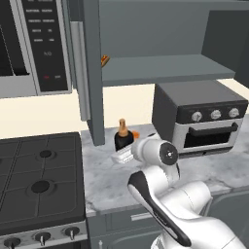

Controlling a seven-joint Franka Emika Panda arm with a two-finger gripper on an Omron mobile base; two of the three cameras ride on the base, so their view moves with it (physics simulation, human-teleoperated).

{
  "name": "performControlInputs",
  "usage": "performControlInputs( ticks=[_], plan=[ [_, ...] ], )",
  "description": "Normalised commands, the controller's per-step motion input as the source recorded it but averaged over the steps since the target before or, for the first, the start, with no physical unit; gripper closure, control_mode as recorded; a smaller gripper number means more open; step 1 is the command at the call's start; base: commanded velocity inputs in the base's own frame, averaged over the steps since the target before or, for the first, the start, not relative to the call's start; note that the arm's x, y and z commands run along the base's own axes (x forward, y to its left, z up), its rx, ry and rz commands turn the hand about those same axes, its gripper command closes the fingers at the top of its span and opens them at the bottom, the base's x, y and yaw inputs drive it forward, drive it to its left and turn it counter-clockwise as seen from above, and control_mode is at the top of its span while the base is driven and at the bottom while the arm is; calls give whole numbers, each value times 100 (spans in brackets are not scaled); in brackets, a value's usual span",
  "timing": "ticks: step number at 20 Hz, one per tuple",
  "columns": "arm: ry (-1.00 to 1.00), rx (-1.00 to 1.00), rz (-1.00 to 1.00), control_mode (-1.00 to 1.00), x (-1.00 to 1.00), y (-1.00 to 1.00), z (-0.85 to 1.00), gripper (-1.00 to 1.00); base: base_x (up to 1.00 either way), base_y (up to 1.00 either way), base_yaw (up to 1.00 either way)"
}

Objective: Pick the soap dispenser and dish brush from the cabinet and place them on the counter.

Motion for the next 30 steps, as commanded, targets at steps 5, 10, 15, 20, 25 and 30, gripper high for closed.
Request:
performControlInputs(
  ticks=[5,10,15,20,25,30],
  plan=[
    [-2,5,-3,-100,6,-17,-50,100,0,0,0],
    [0,4,-15,-100,-13,-19,-36,100,0,0,0],
    [0,0,-13,-100,-26,-14,-30,100,0,0,0],
    [2,3,-15,-100,-23,-12,-30,100,0,0,0],
    [3,5,-14,-100,-17,-19,-33,100,0,0,0],
    [0,6,-12,-100,1,-24,-26,100,0,0,0]
  ],
)
